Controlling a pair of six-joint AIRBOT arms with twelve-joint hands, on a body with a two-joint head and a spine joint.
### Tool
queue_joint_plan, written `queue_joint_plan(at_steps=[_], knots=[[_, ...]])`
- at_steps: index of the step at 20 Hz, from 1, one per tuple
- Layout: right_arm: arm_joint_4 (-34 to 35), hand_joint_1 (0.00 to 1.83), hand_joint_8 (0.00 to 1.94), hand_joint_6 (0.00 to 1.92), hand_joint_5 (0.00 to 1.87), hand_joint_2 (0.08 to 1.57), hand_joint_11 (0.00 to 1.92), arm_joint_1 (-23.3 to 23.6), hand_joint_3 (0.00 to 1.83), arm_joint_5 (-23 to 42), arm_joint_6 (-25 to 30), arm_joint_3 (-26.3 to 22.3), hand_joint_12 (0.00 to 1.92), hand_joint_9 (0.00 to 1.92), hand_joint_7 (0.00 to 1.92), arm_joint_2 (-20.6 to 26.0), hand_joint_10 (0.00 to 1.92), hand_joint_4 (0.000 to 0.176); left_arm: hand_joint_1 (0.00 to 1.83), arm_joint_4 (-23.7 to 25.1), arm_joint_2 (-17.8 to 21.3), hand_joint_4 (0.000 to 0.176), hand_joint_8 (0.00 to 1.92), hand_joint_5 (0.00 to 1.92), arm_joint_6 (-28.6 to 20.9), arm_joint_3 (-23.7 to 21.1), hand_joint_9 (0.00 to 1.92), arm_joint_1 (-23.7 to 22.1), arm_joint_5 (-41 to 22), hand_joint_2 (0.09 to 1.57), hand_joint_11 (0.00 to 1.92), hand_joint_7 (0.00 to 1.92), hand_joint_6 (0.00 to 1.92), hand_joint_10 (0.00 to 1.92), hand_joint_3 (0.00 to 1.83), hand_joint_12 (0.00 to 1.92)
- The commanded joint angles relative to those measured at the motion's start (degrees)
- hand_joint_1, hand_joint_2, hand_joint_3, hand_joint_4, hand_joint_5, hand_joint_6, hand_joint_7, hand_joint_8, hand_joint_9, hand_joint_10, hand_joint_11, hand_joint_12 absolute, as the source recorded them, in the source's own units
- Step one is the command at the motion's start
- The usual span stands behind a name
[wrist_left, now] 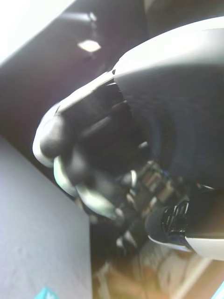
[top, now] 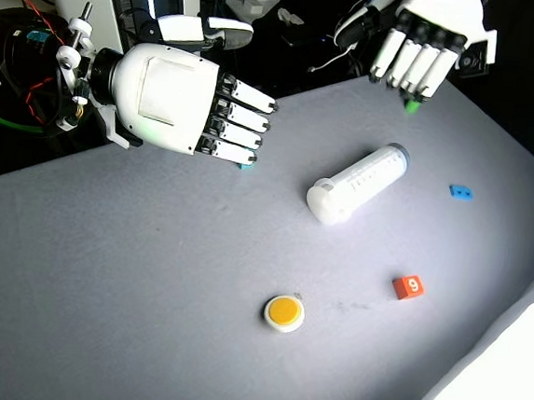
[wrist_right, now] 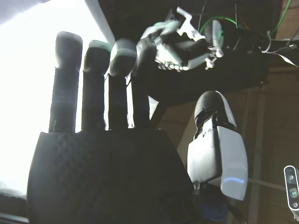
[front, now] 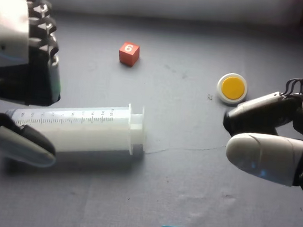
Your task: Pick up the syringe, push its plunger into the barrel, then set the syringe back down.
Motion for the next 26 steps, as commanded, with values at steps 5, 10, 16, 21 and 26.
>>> queue_joint_plan(at_steps=[5, 10, 16, 21, 26], knots=[[-0.35, 0.66, 1.94, 1.92, 1.69, 1.49, 1.91, 0.37, 0.04, 7.13, 0.31, -0.22, 1.92, 1.82, 1.78, 0.03, 1.92, 0.047, 1.21, -2.64, 0.41, 0.175, 1.92, 1.50, 2.46, 2.16, 1.75, -0.87, -8.43, 1.27, 1.77, 1.66, 1.92, 1.92, 0.00, 1.92], [-0.35, 0.80, 1.94, 1.92, 1.73, 1.57, 1.92, 0.49, 0.07, 7.13, 0.31, -0.21, 1.92, 1.87, 1.79, 0.03, 1.92, 0.004, 1.24, -2.44, 0.76, 0.105, 1.92, 1.53, 2.50, 4.64, 1.65, -1.34, -13.50, 1.26, 1.65, 1.59, 1.92, 1.92, 0.00, 1.92], [-0.36, 0.82, 1.94, 1.92, 1.71, 1.56, 1.92, 0.45, 0.09, 6.58, 0.30, -0.20, 1.92, 1.85, 1.78, 0.23, 1.92, 0.000, 1.24, 0.70, 1.00, 0.065, 1.92, 1.57, 1.45, 4.77, 1.68, -0.71, -17.13, 1.29, 1.68, 1.62, 1.92, 1.92, 0.00, 1.92], [-0.36, 0.84, 1.94, 1.92, 1.65, 1.54, 1.90, 0.42, 0.05, 6.80, 0.29, -0.21, 1.92, 1.80, 1.74, 0.26, 1.92, 0.009, 1.14, -0.58, 1.28, 0.019, 1.92, 1.57, 5.13, 4.70, 1.66, 0.65, -18.84, 1.30, 1.67, 1.61, 1.92, 1.92, 0.00, 1.92], [-0.54, 0.96, 1.94, 1.92, 1.69, 1.51, 1.92, 0.47, 0.01, 6.80, 0.28, -0.21, 1.92, 1.82, 1.77, 0.25, 1.92, 0.138, 1.16, -1.86, 1.23, 0.007, 1.92, 1.55, 6.78, 3.17, 1.65, 0.89, -16.49, 1.28, 1.64, 1.60, 1.92, 1.92, 0.00, 1.92]])
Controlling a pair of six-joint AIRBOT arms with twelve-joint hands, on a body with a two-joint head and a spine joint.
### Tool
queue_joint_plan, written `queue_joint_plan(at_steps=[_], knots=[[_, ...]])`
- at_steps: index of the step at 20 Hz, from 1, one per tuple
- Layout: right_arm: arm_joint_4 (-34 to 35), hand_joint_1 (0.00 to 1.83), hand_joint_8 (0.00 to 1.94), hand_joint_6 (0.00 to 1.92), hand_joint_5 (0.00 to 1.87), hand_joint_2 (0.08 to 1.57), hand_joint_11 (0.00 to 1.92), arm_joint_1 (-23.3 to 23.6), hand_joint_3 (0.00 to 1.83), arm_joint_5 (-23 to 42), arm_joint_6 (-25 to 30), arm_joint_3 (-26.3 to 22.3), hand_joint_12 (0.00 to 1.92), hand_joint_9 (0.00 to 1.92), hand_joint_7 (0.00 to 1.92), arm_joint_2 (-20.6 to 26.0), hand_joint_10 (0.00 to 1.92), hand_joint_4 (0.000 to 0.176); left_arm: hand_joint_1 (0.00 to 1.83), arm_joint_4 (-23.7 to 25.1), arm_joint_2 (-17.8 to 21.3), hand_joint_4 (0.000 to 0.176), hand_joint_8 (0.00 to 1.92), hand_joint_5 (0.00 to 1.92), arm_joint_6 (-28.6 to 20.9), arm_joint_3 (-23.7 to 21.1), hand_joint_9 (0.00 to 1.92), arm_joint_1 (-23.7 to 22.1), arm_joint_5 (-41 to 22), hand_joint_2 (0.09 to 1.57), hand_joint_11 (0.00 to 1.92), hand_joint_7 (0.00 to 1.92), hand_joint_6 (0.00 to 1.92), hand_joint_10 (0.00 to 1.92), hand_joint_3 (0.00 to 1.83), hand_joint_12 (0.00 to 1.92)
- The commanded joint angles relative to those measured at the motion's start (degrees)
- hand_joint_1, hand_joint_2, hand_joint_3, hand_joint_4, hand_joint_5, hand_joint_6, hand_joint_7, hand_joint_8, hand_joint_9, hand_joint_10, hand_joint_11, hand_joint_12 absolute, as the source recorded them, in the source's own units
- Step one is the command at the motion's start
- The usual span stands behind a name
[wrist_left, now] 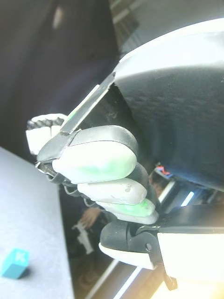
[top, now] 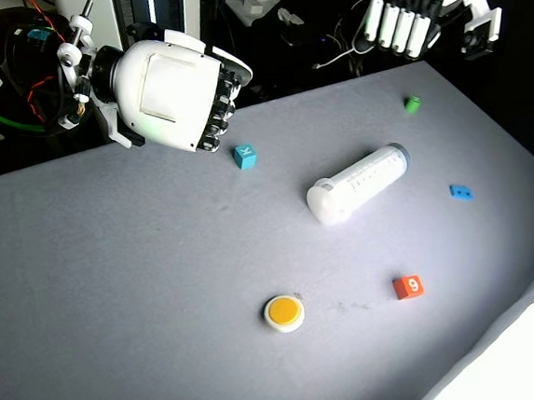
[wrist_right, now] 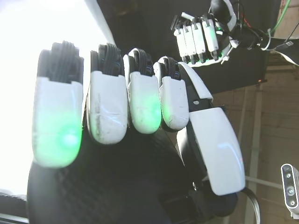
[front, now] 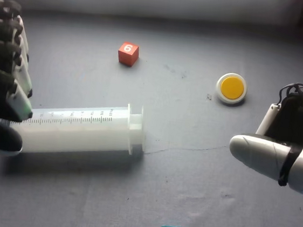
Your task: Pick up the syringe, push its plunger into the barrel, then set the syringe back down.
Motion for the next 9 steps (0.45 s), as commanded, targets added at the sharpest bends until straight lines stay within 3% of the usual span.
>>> queue_joint_plan(at_steps=[1, 2, 5, 6, 8, 9], knots=[[-0.72, 0.94, 1.94, 1.92, 1.69, 1.52, 1.92, 0.42, 0.01, 6.53, 0.46, -0.21, 1.92, 1.83, 1.77, 0.20, 1.92, 0.136, 1.16, -5.24, 0.12, 0.007, 1.92, 1.55, 0.33, -0.44, 1.65, -0.50, -2.22, 1.30, 1.64, 1.60, 1.92, 1.92, 0.00, 1.92], [-1.28, 0.96, 1.94, 1.92, 1.69, 1.52, 1.92, 0.32, 0.01, 6.65, 0.46, -0.21, 1.92, 1.83, 1.77, 0.21, 1.92, 0.132, 1.16, -5.23, 0.11, 0.017, 1.92, 1.55, 0.52, -0.55, 1.65, -0.47, -2.21, 1.30, 1.65, 1.60, 1.92, 1.92, 0.00, 1.92], [-1.34, 0.96, 1.94, 1.92, 1.69, 1.52, 1.91, 0.36, 0.01, 6.53, 0.63, -0.20, 1.92, 1.82, 1.77, 0.34, 1.92, 0.126, 1.18, -5.03, 0.09, 0.023, 1.92, 1.56, 0.67, -0.44, 1.64, -0.48, -2.25, 1.29, 1.63, 1.60, 1.92, 1.92, 0.00, 1.92], [-1.34, 0.94, 1.94, 1.92, 1.69, 1.51, 1.90, 0.34, 0.01, 6.31, 0.67, -0.21, 1.92, 1.83, 1.77, 0.39, 1.92, 0.118, 1.16, -4.96, 0.09, 0.025, 1.92, 1.56, 0.69, -0.38, 1.65, -0.48, -2.60, 1.28, 1.64, 1.60, 1.92, 1.92, 0.00, 1.92], [-1.34, 0.97, 1.94, 1.92, 1.65, 1.50, 1.90, 0.41, 0.00, 6.13, 0.81, -0.22, 1.92, 1.81, 1.75, 0.47, 1.92, 0.119, 1.16, -4.91, 0.08, 0.018, 1.92, 1.56, 0.67, -0.56, 1.64, -0.55, -2.63, 1.27, 1.63, 1.60, 1.92, 1.92, 0.00, 1.92], [-1.46, 0.96, 1.94, 1.92, 1.67, 1.50, 1.89, 0.42, 0.00, 6.14, 0.88, -0.23, 1.92, 1.81, 1.76, 0.48, 1.92, 0.115, 1.13, -4.91, 0.08, 0.063, 1.92, 1.56, 0.68, -0.60, 1.66, -0.56, -2.63, 1.31, 1.64, 1.62, 1.92, 1.92, 0.00, 1.92]])
